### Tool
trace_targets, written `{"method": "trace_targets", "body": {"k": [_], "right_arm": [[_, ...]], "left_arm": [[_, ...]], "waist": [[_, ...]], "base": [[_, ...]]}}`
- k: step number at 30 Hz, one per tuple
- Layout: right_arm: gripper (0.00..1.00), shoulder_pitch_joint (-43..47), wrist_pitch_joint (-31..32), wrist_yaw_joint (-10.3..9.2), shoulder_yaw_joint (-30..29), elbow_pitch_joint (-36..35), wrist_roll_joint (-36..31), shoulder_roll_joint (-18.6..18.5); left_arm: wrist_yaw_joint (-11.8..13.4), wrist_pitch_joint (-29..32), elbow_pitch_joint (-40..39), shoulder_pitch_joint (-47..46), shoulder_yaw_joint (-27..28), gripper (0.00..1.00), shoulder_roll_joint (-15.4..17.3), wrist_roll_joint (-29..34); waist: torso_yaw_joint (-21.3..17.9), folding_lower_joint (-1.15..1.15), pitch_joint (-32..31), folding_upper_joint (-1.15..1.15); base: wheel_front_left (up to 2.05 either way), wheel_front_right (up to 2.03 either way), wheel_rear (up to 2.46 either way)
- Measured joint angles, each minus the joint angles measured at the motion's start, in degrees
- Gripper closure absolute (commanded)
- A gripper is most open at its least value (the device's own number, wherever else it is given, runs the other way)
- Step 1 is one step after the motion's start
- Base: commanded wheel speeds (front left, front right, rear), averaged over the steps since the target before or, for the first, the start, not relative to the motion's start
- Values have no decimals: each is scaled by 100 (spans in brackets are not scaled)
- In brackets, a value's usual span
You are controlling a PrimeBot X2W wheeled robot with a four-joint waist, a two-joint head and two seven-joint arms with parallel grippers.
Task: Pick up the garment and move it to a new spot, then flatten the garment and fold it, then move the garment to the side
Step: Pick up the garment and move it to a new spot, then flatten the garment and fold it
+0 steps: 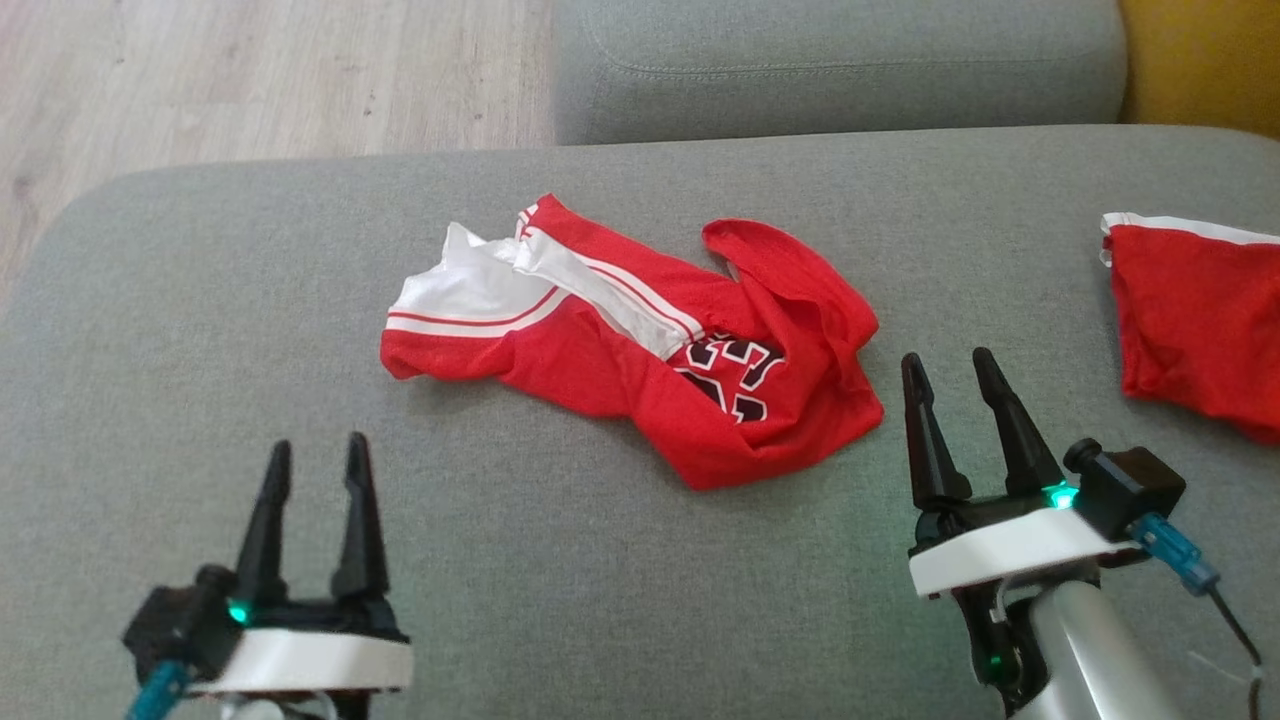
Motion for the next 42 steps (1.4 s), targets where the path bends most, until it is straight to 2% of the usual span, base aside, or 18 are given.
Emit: {"method": "trace_targets", "body": {"k": [5,10,13,24,29,32,33,34,39,42], "right_arm": [[0,-3,0,0,-14,22,-44,0],[0,-122,0,0,-135,118,-253,0],[0,-481,29,0,-186,504,-478,0],[0,-2560,1956,0,-490,2718,-815,-27],[0,-3060,2673,0,-405,3708,-1026,-241],[0,-3306,2889,0,-172,4016,-1048,-376],[79,-3422,2938,0,-83,4105,-1048,-427],[100,-3603,2927,0,76,4231,-1049,-532],[100,-3784,2647,1,100,4464,-1214,-810],[100,-4010,2297,1,-24,4618,-1469,-1172]], "left_arm": [[-266,0,-118,54,254,0,-388,353],[-463,0,-80,-144,375,0,-561,603],[-534,0,-11,-320,378,0,-657,701],[-728,0,293,-596,438,0,-896,791],[-780,0,342,-701,434,0,-958,791],[-784,0,345,-733,423,0,-969,791],[-786,0,348,-738,414,0,-973,791],[-827,0,361,-744,405,0,-978,791],[-827,0,381,-766,392,0,-982,790],[-827,0,382,-822,353,0,-987,780]], "waist": [[8,1,40,0],[47,1,166,0],[109,1,277,0],[617,2,670,0],[868,2,806,0],[983,1,871,0],[1014,1,888,0],[1061,2,917,0],[1096,2,938,0],[1101,2,941,0]], "base": [[0,0,0],[0,0,0],[0,0,0],[0,0,0],[0,0,0],[0,0,0],[0,0,0],[0,0,0],[0,0,0],[0,0,0]]}}
